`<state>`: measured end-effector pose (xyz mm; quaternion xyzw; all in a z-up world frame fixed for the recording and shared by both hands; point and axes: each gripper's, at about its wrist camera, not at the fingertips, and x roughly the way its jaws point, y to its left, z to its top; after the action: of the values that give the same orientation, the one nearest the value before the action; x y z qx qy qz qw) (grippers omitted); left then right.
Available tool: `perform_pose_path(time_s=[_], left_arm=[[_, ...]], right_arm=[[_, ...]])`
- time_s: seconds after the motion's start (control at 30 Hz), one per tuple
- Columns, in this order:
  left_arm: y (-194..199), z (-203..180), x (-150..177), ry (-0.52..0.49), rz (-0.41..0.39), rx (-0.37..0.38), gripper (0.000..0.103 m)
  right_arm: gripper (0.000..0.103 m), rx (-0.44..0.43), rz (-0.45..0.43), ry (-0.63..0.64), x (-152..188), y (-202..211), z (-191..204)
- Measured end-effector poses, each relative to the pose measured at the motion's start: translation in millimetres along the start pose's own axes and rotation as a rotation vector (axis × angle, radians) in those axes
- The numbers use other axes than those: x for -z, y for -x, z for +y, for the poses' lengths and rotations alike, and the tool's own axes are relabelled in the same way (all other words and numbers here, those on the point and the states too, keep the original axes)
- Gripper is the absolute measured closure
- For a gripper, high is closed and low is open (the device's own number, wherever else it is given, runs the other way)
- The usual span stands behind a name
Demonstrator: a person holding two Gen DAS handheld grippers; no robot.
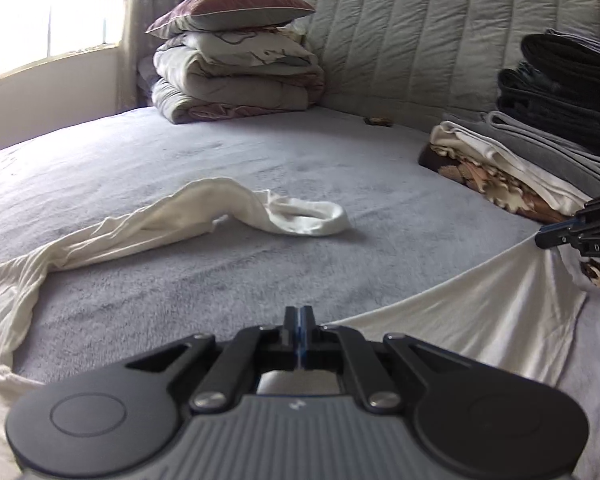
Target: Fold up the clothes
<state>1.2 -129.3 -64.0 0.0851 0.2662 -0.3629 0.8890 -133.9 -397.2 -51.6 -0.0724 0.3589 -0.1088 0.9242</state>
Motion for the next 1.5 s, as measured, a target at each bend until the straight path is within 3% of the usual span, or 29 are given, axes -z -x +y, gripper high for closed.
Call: perform_pose_path(time_s=[0.23, 0.37, 0.5, 0.7, 0.83, 0.93, 1.1, 1.27, 1.3, 1.33, 1.37, 1.4, 1.5], left_arm=[[-16, -3, 7, -0.019, 0.041, -0.04, 0.102], [-9, -1, 5, -0.009, 0.039, -0.035, 0.099], [13, 4, 3, 0.023, 0.017, -0.01, 0.072], [65, 10, 14, -0.006, -0.004, 0.099, 0.064], [91, 16, 36, -0.048, 0.032, 0.149, 0.064], [107, 20, 53, -0.077, 0.05, 0.155, 0.064], [120, 27, 72, -0.107, 0.082, 0.167, 0.064], [114, 20, 85, -0.175, 0.098, 0.141, 0.066], [114, 17, 87, -0.189, 0.09, 0.134, 0.071], [113, 14, 88, -0.199, 0.085, 0.134, 0.076], [112, 12, 87, -0.206, 0.085, 0.143, 0.095], [112, 10, 87, -0.21, 0.083, 0.148, 0.101], [117, 11, 82, -0.199, 0.069, 0.161, 0.102]], right_arm=[[0.097, 0.031, 0.082, 0.005, -2, -34, 7], [0.095, 0.055, 0.083, -0.021, -2, -36, 10], [0.077, 0.025, 0.089, -0.203, -2, -19, -13], [0.074, -0.076, 0.149, -0.455, 16, 13, -44], [0.074, -0.141, 0.223, -0.555, 34, 17, -42], [0.074, -0.12, 0.26, -0.558, 42, 15, -35], [0.074, -0.106, 0.259, -0.605, 46, 15, -33], [0.075, -0.069, 0.248, -0.558, 44, 16, -21], [0.08, -0.061, 0.241, -0.54, 45, 18, -20], [0.092, -0.052, 0.231, -0.527, 46, 18, -21], [0.098, -0.041, 0.224, -0.521, 46, 17, -21], [0.1, -0.031, 0.216, -0.514, 47, 16, -21], [0.101, 0.001, 0.188, -0.521, 47, 21, -28]])
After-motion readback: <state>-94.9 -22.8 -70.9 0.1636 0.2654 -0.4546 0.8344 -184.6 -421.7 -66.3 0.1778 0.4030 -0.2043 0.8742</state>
